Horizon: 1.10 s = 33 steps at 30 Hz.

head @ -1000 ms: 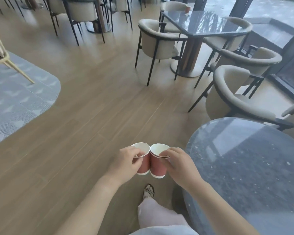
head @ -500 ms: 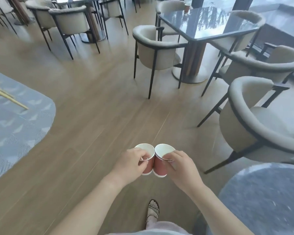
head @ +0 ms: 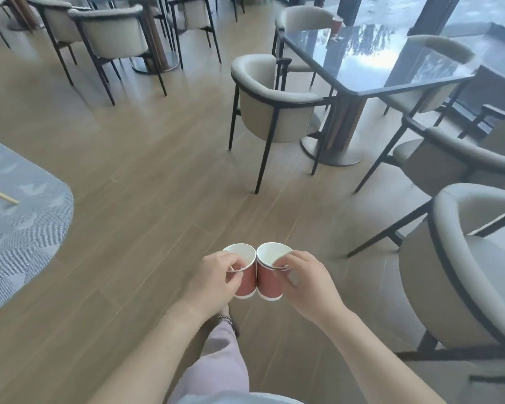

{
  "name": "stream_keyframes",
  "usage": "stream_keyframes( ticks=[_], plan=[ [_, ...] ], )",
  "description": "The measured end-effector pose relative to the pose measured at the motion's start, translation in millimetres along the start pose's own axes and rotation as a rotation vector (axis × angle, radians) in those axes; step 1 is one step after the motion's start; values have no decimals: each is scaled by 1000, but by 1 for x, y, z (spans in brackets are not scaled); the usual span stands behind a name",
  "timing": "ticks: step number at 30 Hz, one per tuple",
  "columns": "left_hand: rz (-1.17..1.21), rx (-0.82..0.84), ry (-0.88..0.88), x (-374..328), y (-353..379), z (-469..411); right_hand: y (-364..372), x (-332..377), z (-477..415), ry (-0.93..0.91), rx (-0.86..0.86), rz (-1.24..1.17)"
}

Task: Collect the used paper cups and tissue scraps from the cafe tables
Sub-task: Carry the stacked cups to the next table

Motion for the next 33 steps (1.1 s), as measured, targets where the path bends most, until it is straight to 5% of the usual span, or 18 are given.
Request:
stream_keyframes(
  ticks=[14,33],
  plan=[
    [42,-42,42,128,-119,-274,14,87,-328,-95,25,39],
    [11,-40,9,253,-192,-698,-4,90,-769,-100,46,-25]
  ],
)
Point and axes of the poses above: each hand's wrist, its own z-axis away from the middle knuckle, its own y-axis out of the palm, x = y × z, the point moved 8 cm from there along -z, towards the middle knuckle, and after that the axes turned 11 degrees about y, right-handed, at the moved point
